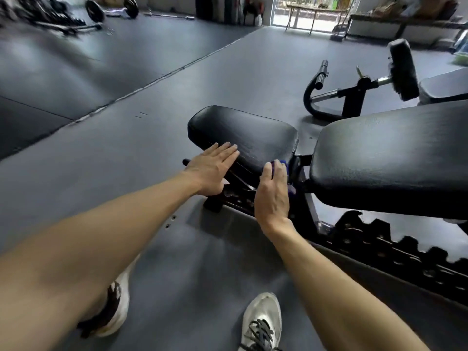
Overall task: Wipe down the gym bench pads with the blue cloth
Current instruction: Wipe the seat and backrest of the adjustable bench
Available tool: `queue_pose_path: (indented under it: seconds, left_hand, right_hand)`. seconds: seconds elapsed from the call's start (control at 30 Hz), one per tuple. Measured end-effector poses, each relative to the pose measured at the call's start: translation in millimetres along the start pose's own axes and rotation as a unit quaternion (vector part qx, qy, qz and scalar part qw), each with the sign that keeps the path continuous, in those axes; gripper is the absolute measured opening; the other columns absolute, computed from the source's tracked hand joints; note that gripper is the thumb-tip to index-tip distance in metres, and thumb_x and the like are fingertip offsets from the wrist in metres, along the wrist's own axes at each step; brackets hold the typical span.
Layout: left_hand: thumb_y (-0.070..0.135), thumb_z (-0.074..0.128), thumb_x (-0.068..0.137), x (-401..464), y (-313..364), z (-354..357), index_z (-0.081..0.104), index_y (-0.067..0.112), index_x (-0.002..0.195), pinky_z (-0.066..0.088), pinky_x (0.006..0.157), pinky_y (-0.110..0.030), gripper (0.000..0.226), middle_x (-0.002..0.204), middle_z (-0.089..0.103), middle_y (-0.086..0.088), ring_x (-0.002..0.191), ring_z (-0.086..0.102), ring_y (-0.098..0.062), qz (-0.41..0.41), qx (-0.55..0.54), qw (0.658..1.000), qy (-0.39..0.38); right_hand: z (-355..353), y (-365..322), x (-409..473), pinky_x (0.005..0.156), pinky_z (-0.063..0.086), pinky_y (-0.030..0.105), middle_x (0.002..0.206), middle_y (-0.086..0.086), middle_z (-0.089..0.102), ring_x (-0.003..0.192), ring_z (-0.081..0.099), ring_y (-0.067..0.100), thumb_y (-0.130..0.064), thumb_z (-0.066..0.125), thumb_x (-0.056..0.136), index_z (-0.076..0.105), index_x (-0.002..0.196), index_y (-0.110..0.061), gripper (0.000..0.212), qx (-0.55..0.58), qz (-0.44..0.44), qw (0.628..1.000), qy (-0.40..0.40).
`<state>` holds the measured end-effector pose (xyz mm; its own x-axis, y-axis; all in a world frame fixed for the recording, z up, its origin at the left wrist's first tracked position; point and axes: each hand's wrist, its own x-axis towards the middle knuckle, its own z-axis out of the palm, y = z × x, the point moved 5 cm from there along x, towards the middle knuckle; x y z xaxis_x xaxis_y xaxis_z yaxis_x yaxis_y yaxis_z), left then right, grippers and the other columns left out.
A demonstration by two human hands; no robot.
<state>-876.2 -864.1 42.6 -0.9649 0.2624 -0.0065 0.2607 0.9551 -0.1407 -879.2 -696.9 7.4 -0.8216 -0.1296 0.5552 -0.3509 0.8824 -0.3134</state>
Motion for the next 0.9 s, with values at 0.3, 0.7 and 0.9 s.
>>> queue_pose_path:
  seconds: [0.3,0.7,0.9]
  left_hand:
    - [0.038,0.050,0.100,35,-25,7,0.007,0.020,0.164,-0.004,0.128,-0.039,0.079,0.172,0.001,0.000,0.157,-0.009,-0.016,0.141,0.032,0.989,0.032]
    - [0.029,0.054,0.081,39,-38,2,0.009,0.021,0.163,0.005,0.129,-0.039,0.094,0.171,0.006,-0.001,0.158,-0.001,-0.018,0.200,-0.004,0.980,-0.001]
    - [0.016,0.062,0.085,49,-46,-5,0.007,0.025,0.164,0.002,0.128,-0.034,0.096,0.172,0.004,0.002,0.158,-0.001,-0.015,0.234,0.024,0.972,-0.026]
  right_hand:
    - [43,-108,-20,0.118,0.031,0.055,0.156,0.031,0.027,0.150,0.015,0.045,0.009,0.057,0.090,0.030,0.146,0.015,0.062,0.104,0.080,0.987,0.095]
    - [31,-48,-25,0.109,0.042,0.041,0.151,0.013,0.046,0.144,0.039,0.028,0.001,0.039,0.098,0.050,0.144,-0.004,0.048,0.071,0.203,0.957,0.194]
    - [36,-64,-20,0.119,0.032,0.048,0.157,0.021,0.035,0.150,0.025,0.036,-0.004,0.027,0.101,0.044,0.145,0.004,0.048,0.147,0.327,0.889,0.285]
